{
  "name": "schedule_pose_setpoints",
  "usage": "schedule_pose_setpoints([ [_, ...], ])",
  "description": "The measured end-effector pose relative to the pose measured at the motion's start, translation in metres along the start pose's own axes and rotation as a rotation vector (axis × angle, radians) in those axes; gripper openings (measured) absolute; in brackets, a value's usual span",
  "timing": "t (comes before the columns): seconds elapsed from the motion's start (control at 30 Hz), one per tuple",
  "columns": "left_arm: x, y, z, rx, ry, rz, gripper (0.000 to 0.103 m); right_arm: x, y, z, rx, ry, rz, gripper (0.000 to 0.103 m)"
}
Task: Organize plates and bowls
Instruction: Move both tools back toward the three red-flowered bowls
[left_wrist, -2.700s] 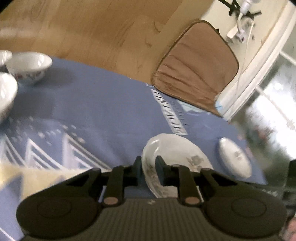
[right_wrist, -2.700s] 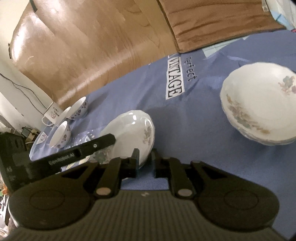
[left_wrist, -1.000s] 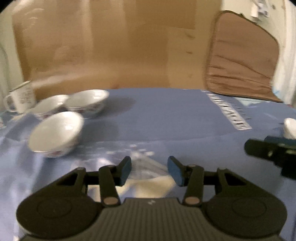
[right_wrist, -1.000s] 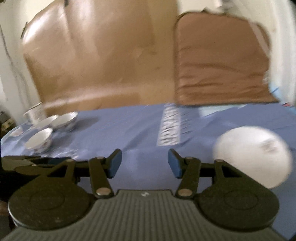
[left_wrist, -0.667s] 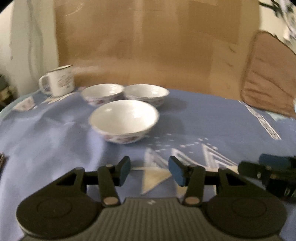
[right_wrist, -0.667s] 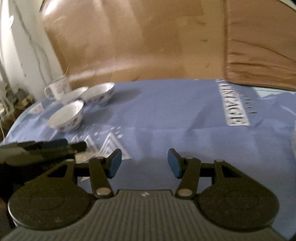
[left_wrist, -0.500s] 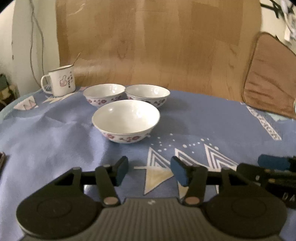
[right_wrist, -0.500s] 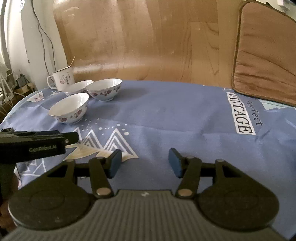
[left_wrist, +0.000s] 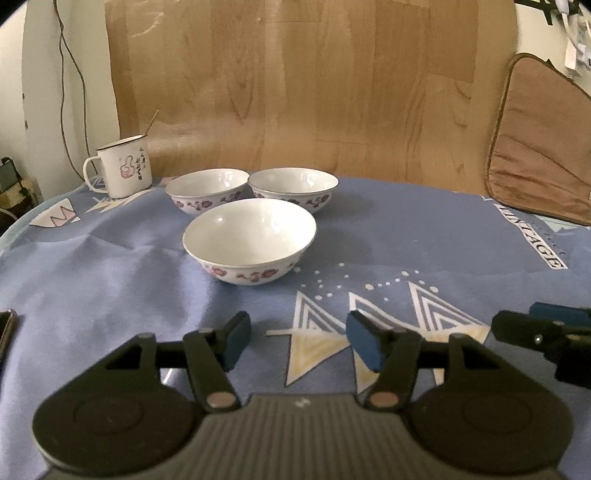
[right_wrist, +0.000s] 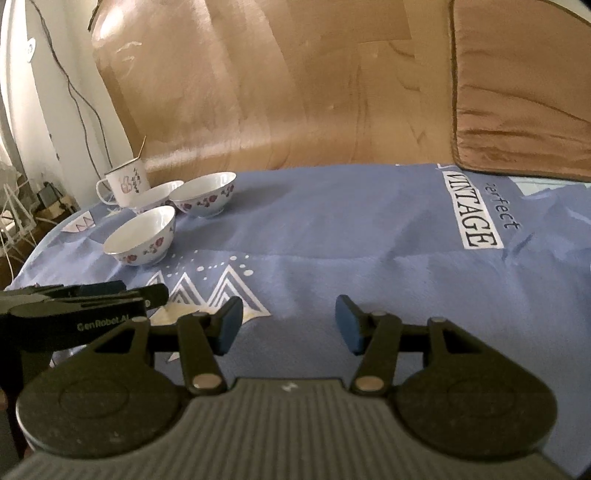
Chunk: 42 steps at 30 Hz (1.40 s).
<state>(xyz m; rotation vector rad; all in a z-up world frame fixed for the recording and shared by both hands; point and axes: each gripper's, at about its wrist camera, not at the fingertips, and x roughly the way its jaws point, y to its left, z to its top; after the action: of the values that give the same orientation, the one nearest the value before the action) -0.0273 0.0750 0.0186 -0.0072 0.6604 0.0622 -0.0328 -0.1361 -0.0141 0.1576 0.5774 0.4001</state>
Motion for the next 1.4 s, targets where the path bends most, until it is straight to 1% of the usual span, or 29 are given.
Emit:
schedule_pose_setpoints([
  [0.03, 0.000, 0.000, 0.000, -0.001, 0.002, 0.004, 0.065, 0.000, 0.000, 0.000, 0.002, -0.002, -0.001, 0.058],
  [0.07, 0.001, 0.000, 0.000, -0.002, 0.003, 0.007, 0.072, -0.001, 0.000, 0.000, 0.003, -0.004, -0.002, 0.058],
  [0.13, 0.000, 0.001, 0.001, -0.006, 0.004, 0.008, 0.083, -0.001, 0.000, -0.001, 0.002, -0.007, -0.005, 0.059],
  [0.3, 0.002, -0.001, 0.002, 0.001, 0.014, 0.014, 0.085, -0.002, 0.001, -0.001, -0.001, -0.013, -0.024, 0.060],
  [0.33, 0.002, -0.001, 0.002, 0.002, 0.016, 0.012, 0.087, -0.001, 0.001, -0.001, -0.001, -0.010, -0.028, 0.061],
  [0.4, 0.003, -0.001, 0.002, 0.007, 0.022, 0.002, 0.094, -0.001, 0.001, -0.001, -0.002, -0.006, -0.032, 0.061],
  [0.43, 0.003, -0.002, 0.003, 0.013, 0.026, -0.004, 0.100, -0.001, 0.001, -0.001, -0.003, -0.005, -0.029, 0.062],
  [0.47, 0.004, -0.003, 0.003, 0.021, 0.032, -0.011, 0.103, -0.001, 0.001, -0.001, -0.004, -0.004, -0.026, 0.064],
  [0.6, 0.007, -0.008, 0.003, 0.051, 0.054, -0.016, 0.103, 0.000, 0.002, -0.002, -0.006, -0.001, -0.013, 0.072],
  [0.8, 0.008, -0.006, 0.001, 0.038, 0.055, -0.026, 0.103, 0.000, 0.002, -0.002, 0.003, 0.001, -0.012, 0.072],
  [0.9, 0.007, -0.006, 0.001, 0.047, 0.050, -0.056, 0.103, 0.000, 0.001, -0.002, 0.005, 0.001, -0.011, 0.072],
  [1.03, 0.007, -0.010, 0.001, 0.066, 0.051, -0.053, 0.103, 0.000, 0.001, -0.002, 0.008, 0.000, -0.009, 0.072],
  [1.2, 0.005, -0.008, 0.001, 0.056, 0.045, -0.069, 0.103, 0.000, 0.001, -0.002, 0.013, -0.002, -0.008, 0.073],
  [1.27, 0.001, -0.006, 0.000, 0.046, 0.019, -0.079, 0.103, 0.001, 0.001, -0.002, 0.015, -0.003, -0.007, 0.073],
  [1.33, -0.009, -0.001, -0.001, 0.030, -0.052, -0.083, 0.103, 0.001, 0.001, -0.002, 0.016, -0.003, -0.008, 0.073],
  [1.4, -0.022, 0.008, -0.003, -0.009, -0.133, -0.092, 0.103, 0.001, 0.001, -0.002, 0.016, -0.001, -0.008, 0.073],
])
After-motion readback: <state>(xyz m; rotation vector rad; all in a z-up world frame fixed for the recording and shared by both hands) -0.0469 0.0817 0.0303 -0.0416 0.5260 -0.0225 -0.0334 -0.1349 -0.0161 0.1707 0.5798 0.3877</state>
